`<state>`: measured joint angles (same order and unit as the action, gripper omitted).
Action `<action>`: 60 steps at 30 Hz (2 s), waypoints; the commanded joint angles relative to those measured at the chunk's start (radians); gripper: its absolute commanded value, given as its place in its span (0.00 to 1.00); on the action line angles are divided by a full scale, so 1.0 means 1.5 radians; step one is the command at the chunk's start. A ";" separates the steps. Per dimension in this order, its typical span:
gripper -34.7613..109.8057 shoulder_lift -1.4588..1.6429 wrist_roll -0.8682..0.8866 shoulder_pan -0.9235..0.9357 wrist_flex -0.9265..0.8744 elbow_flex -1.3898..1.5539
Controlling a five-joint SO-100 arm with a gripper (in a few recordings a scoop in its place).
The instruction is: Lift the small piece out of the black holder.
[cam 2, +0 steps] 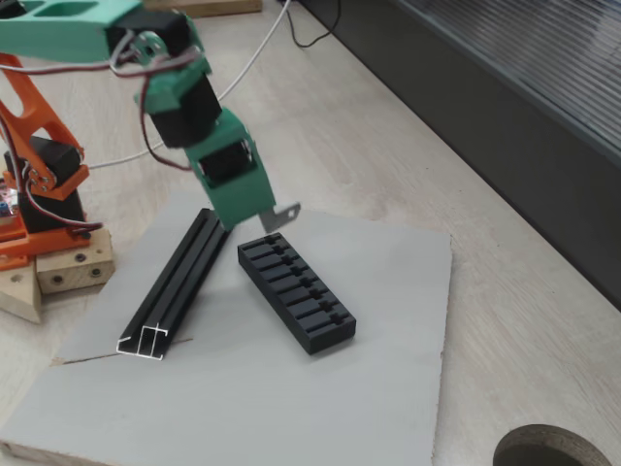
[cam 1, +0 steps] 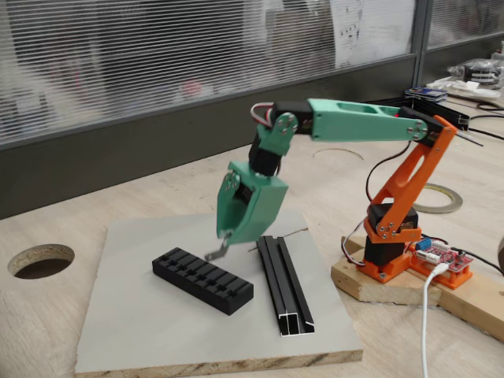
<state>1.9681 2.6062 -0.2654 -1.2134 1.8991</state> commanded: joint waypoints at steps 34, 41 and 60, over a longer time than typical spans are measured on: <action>0.28 0.297 0.018 0.097 0.001 -0.110; 0.28 0.304 0.018 0.098 0.001 -0.120; 0.28 0.306 0.025 0.098 0.000 -0.120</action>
<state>2.3547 2.6292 -0.1089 -1.2134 1.7533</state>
